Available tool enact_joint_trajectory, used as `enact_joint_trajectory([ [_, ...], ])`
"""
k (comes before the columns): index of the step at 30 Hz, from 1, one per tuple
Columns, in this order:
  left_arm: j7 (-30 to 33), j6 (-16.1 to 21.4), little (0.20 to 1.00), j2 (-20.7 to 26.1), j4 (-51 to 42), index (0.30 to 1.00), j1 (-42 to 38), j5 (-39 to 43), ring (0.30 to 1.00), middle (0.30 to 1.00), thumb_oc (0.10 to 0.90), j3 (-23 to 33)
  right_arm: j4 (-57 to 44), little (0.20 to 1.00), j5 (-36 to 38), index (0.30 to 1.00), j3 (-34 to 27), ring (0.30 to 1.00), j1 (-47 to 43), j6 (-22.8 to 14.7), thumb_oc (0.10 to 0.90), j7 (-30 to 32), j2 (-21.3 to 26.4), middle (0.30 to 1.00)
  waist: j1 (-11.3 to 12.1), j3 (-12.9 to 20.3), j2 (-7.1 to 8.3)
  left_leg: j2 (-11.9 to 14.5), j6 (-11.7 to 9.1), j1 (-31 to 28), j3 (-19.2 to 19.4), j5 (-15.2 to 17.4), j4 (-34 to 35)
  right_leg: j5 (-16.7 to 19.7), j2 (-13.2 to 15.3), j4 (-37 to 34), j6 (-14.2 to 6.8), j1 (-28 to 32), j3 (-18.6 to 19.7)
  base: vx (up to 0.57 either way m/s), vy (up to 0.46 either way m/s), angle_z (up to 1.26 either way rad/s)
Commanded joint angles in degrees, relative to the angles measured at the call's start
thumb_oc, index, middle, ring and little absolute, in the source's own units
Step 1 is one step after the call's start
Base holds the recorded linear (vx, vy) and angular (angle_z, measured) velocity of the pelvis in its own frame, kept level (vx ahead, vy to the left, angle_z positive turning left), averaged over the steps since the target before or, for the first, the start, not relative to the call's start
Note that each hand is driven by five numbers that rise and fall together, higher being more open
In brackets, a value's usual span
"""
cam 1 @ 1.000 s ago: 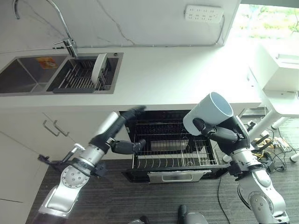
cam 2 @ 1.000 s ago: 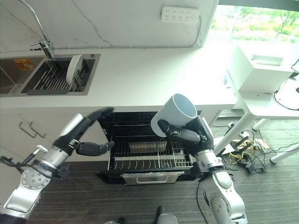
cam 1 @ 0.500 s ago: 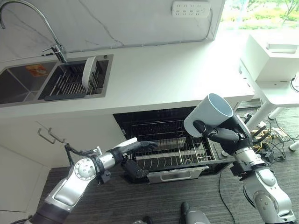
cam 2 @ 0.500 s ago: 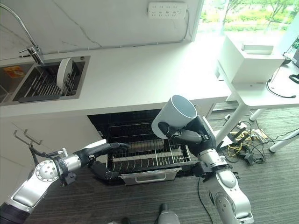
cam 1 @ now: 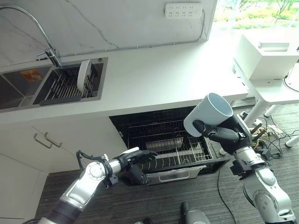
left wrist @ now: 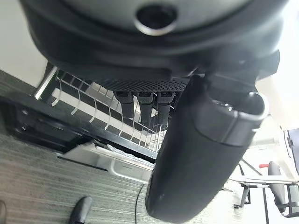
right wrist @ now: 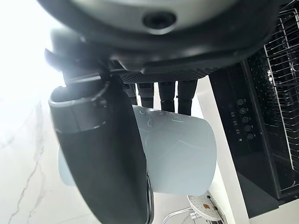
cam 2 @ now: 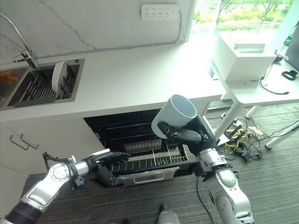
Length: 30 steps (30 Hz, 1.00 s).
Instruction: Place the dishes in the dishwasher.
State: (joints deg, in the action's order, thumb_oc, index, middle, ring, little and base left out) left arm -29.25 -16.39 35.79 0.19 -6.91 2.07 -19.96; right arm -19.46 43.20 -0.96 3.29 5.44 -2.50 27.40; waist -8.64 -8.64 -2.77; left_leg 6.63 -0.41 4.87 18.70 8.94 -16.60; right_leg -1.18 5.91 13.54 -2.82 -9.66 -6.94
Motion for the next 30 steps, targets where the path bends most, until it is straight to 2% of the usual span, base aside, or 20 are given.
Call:
enact_joint_trajectory([
  [1, 3.9, 3.1, 0.900, -0.4, -0.3, 0.900, -6.9, 3.3, 0.900, 0.900, 0.800, 0.8, -5.0, 0.300, 1.1, 0.300, -2.4, 0.300, -7.0, -5.8, 0.400, -1.9, 0.4, 0.300, -0.8, 3.2, -0.07, 3.4, -2.4, -2.0, -3.0, 5.5, -0.6, -8.7, 1.5, 3.6, -5.8, 2.1, 2.6, 0.02, -0.009, -0.04],
  [7, 4.4, 3.0, 0.900, -2.8, 3.7, 0.900, -8.2, 1.6, 0.900, 0.900, 0.800, -1.9, -4.9, 0.300, 0.7, 0.300, -1.9, 0.300, -7.5, -5.4, 0.400, -2.1, 0.2, 0.300, -1.3, 3.3, 0.08, 3.4, -2.3, -2.1, -2.6, 5.7, -0.6, -8.8, 1.3, 3.6, -5.7, 2.0, 2.9, 0.01, -0.004, -0.04],
  [13, 6.6, 5.7, 0.900, -5.1, 10.7, 0.900, -7.9, -2.0, 0.900, 0.900, 0.800, -4.2, -4.9, 0.300, 0.5, 0.300, -2.3, 0.300, -7.2, -4.3, 0.400, -3.9, 0.3, 0.300, -2.1, 3.6, 0.33, 3.6, -2.2, -2.5, -1.7, 5.9, -0.6, -8.9, 1.0, 3.6, -5.6, 2.0, 3.4, 0.01, -0.003, -0.06],
  [16, 6.8, 5.7, 0.900, -5.7, 12.5, 0.900, -7.9, -2.9, 0.900, 0.900, 0.800, -5.0, -5.0, 0.300, 0.5, 0.300, -2.3, 0.300, -7.3, -4.0, 0.400, -4.2, 0.4, 0.300, -2.2, 3.6, 0.40, 3.7, -2.2, -2.6, -1.5, 6.0, -0.6, -8.9, 1.0, 3.6, -5.6, 2.0, 3.4, 0.00, -0.002, -0.02],
  [21, 2.8, 5.8, 0.900, -8.3, 18.9, 0.900, -7.1, -7.7, 0.900, 0.900, 0.800, -8.7, -5.3, 0.300, 0.3, 0.300, -2.6, 0.300, -7.7, -2.6, 0.400, -4.9, 0.5, 0.300, -2.8, 3.4, 0.44, 3.6, -2.1, -2.7, -1.3, 6.1, -0.6, -8.9, 0.8, 3.6, -5.7, 1.9, 3.8, 0.01, -0.001, -0.04],
  [22, 1.4, 5.4, 0.900, -8.6, 19.7, 0.900, -7.1, -8.7, 0.900, 0.900, 0.800, -9.5, -5.3, 0.300, 0.2, 0.300, -2.6, 0.300, -7.8, -2.4, 0.400, -5.0, 0.5, 0.300, -2.9, 3.4, 0.44, 3.6, -2.0, -2.8, -1.3, 6.2, -0.6, -9.0, 0.8, 3.6, -5.7, 2.0, 3.8, 0.00, 0.000, 0.00],
  [23, -3.0, 5.2, 0.900, -9.2, 21.3, 0.900, -7.1, -11.0, 0.900, 0.900, 0.800, -11.3, -5.2, 0.300, 0.3, 0.300, -2.5, 0.300, -8.2, -2.1, 0.400, -5.2, 0.6, 0.300, -3.2, 3.2, 0.41, 3.6, -2.0, -2.9, -1.2, 6.3, -0.6, -9.0, 0.7, 3.6, -5.7, 2.0, 4.0, 0.00, 0.000, 0.00],
  [24, -9.4, 4.5, 0.900, -9.3, 21.5, 0.900, -7.3, -9.3, 0.900, 0.900, 0.800, -13.0, -5.3, 0.300, 0.3, 0.300, -2.3, 0.300, -8.4, -1.8, 0.400, -5.3, 0.7, 0.300, -3.6, 3.0, 0.26, 3.6, -2.0, -3.3, -1.1, 6.7, -0.6, -9.3, 0.7, 3.6, -6.0, 2.3, 4.0, 0.00, 0.000, 0.00],
  [25, -14.8, 2.4, 0.900, -10.6, 21.5, 0.900, -7.5, -5.3, 0.900, 0.900, 0.800, -13.9, -5.2, 0.300, -0.1, 0.300, -1.7, 0.300, -8.8, -1.6, 0.400, -5.3, 0.5, 0.300, -3.9, 2.9, 0.17, 3.5, -1.9, -3.3, -1.0, 6.8, -0.6, -9.2, 0.7, 3.6, -6.0, 2.3, 4.1, 0.00, 0.000, 0.00],
  [28, -24.5, -3.5, 0.900, -12.5, 21.2, 0.900, -7.2, 0.1, 0.900, 0.900, 0.800, -16.4, -4.3, 0.300, -0.8, 0.300, -0.1, 0.300, -9.6, -2.0, 0.400, -5.7, 0.4, 0.300, -4.6, 2.6, -0.29, 3.5, -1.8, -3.5, -0.5, 7.0, -0.6, -9.2, 0.6, 3.6, -5.9, 2.2, 4.6, 0.00, 0.009, -0.02],
  [30, -27.7, -4.3, 0.900, -12.3, 21.5, 0.900, -6.7, 0.3, 0.900, 0.900, 0.800, -17.2, -4.0, 0.300, -0.5, 0.300, -0.1, 0.300, -9.9, -2.0, 0.400, -5.9, 1.0, 0.300, -4.8, 2.6, -0.48, 3.3, -1.7, -3.4, -0.4, 7.1, -0.6, -9.3, 0.6, 3.6, -5.9, 2.2, 4.7, 0.01, 0.031, -0.08],
])
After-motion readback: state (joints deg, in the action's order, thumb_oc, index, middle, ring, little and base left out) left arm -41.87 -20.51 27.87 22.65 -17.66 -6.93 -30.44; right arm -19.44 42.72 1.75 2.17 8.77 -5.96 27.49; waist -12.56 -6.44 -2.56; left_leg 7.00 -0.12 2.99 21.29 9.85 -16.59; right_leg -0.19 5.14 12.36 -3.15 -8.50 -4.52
